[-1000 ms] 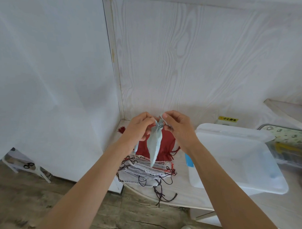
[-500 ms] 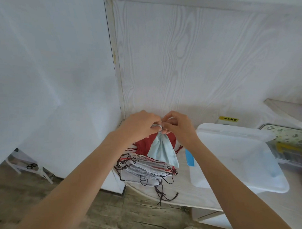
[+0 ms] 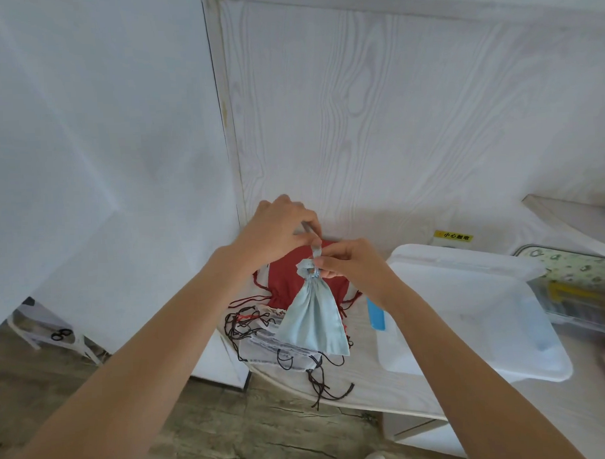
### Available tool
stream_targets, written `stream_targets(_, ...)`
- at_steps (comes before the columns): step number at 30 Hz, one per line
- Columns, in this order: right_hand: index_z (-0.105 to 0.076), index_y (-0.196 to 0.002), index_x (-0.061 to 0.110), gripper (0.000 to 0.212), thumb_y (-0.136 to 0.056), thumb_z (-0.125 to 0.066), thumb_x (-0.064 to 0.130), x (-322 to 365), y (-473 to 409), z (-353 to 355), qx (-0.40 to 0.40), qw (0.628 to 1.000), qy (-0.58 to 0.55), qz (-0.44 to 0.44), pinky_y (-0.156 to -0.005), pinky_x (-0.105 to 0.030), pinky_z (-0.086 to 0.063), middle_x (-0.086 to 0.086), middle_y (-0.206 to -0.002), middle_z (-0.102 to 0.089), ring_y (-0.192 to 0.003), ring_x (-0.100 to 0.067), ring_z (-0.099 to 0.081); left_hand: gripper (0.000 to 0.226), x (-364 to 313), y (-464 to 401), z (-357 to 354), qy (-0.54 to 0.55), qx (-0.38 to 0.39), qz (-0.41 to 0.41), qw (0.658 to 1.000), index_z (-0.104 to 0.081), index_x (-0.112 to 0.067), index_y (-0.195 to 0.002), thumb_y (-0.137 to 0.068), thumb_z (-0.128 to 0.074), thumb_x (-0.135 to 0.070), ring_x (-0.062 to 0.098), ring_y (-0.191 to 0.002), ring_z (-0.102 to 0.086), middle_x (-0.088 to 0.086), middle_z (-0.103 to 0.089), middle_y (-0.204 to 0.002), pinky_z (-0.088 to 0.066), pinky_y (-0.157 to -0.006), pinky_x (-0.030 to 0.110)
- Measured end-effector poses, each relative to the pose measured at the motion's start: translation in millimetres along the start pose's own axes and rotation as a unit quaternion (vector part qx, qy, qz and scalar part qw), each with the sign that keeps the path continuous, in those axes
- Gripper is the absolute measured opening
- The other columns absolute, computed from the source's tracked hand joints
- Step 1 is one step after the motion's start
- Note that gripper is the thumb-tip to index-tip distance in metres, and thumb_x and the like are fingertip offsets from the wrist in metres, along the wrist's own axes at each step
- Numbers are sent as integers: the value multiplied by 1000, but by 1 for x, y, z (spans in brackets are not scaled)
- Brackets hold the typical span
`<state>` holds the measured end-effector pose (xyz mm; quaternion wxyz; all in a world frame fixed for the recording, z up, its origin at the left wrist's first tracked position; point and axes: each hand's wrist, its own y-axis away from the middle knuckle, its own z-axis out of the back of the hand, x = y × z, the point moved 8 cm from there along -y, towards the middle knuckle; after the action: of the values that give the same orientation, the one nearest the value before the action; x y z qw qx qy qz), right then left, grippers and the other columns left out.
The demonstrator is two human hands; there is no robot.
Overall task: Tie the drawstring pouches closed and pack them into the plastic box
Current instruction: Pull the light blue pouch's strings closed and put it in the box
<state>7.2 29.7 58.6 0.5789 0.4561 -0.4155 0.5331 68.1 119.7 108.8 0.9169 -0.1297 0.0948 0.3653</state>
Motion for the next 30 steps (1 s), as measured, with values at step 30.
stream_targets(30, -53, -83, 9, 25, -74, -75, 3, -8, 9, 27, -166, 958, -228, -60, -53, -18, -49, -8, -66, -64, -54, -12, -61, 22, -18, 39, -19, 325, -141, 69, 933, -68, -12, -106, -84, -67, -16, 13, -88, -65, 3, -60, -94, -52, -80, 15)
